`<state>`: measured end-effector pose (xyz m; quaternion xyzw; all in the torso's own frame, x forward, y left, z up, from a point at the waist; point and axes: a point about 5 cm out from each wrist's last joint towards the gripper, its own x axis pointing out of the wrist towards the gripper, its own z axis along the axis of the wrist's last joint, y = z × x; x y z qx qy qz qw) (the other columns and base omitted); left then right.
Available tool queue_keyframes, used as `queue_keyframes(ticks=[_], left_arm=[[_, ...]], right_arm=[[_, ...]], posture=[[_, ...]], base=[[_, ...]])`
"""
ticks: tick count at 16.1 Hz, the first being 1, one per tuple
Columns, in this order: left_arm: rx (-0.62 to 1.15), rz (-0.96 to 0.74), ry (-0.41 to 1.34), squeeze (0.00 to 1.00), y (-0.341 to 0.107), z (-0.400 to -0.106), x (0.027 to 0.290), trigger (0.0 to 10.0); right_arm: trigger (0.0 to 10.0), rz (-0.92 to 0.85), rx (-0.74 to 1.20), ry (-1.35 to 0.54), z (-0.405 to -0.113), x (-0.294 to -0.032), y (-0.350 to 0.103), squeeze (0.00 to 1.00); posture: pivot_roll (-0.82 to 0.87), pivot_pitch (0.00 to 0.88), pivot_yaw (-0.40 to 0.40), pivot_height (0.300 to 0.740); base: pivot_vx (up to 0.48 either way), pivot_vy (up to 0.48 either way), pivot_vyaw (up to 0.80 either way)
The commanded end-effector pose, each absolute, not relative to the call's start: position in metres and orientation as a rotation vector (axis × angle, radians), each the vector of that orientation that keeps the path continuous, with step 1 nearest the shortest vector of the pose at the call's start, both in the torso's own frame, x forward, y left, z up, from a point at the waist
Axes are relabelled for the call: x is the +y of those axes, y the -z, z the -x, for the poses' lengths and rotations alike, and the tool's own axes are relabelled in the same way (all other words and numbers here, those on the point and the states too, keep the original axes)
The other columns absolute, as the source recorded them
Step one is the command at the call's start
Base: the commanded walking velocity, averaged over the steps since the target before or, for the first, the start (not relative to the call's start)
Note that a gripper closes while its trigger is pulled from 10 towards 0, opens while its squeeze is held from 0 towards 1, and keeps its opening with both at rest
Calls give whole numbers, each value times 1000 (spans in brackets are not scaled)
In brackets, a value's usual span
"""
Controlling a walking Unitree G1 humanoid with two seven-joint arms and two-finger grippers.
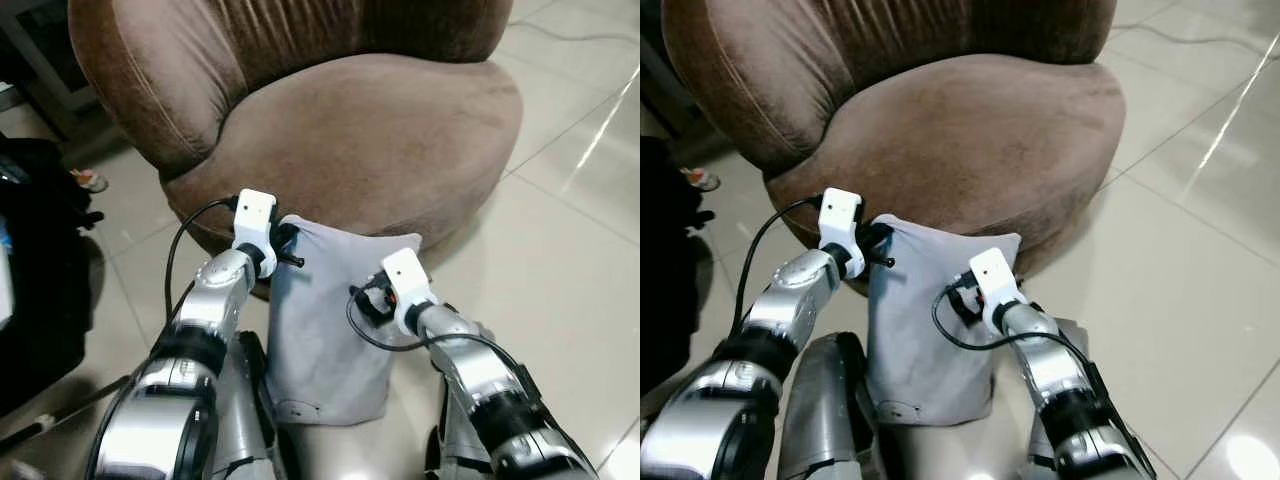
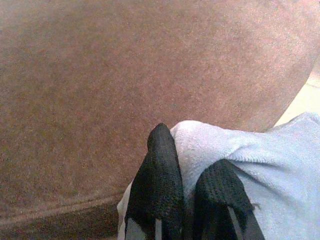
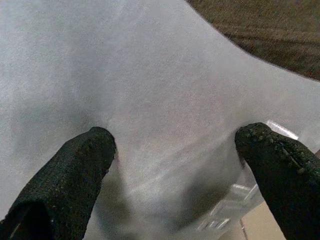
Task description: Move the pillow to the sofa
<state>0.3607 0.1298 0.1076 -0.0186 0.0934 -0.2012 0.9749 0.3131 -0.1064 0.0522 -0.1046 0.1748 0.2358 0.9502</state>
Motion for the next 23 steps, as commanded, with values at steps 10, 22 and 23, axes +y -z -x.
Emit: queue_keyframes(ticks=[10, 22, 23], left_arm=[[-47, 103, 272, 0, -157, -348, 150, 10000], [-310, 112, 268, 0, -220, -327, 149, 10000], [-310, 111, 291, 0, -221, -325, 144, 10000]], right_arm=[[10000, 193, 138, -780, -323, -174, -169, 0], [10000, 255, 305, -933, -292, -211, -179, 0], [10000, 237, 293, -937, -294, -209, -180, 0]], posture=[[-131, 0, 86, 426], [-142, 0, 38, 426], [-142, 0, 38, 426]], base=[[0, 0, 0], [0, 0, 0], [0, 0, 0]])
